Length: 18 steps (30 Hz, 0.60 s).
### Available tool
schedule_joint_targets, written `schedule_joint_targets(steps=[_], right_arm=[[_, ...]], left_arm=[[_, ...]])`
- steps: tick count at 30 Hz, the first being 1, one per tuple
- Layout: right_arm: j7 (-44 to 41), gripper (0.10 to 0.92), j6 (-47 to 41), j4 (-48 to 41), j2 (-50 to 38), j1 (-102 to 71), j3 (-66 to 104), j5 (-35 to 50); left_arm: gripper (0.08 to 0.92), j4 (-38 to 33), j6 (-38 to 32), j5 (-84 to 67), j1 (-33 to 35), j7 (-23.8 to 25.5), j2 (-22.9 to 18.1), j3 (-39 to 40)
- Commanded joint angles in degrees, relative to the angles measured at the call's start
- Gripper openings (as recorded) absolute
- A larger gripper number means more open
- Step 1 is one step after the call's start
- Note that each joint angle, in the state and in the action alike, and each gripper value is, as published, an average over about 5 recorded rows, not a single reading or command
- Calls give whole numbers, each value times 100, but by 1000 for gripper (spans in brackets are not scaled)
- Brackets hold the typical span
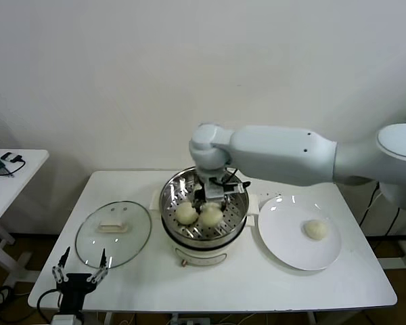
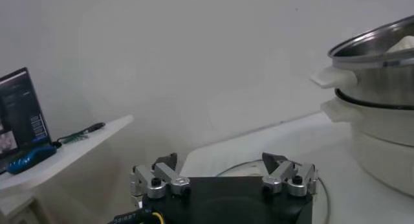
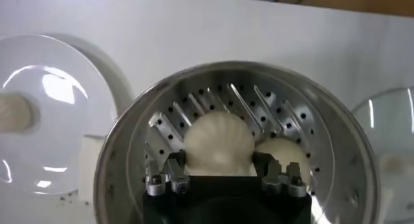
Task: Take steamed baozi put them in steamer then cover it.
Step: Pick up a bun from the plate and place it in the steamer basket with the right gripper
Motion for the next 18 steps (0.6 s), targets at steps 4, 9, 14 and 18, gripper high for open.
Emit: schedule_joint_targets(steps=[4, 9, 14, 18], right_arm=[[-46, 681, 70, 223, 57, -300, -43, -335], [-90, 720, -62, 175, 66, -312, 10, -305], [-152, 811, -85, 69, 68, -308, 115, -244], [-147, 822, -76, -13, -29, -197, 234, -253]], left_arm=[[823, 34, -26, -26, 36, -6, 4, -15], [823, 13, -26, -9, 64, -10, -14, -12], [823, -46, -52, -13, 141, -13, -15, -33], [823, -41, -65, -14, 152, -18, -16, -45]])
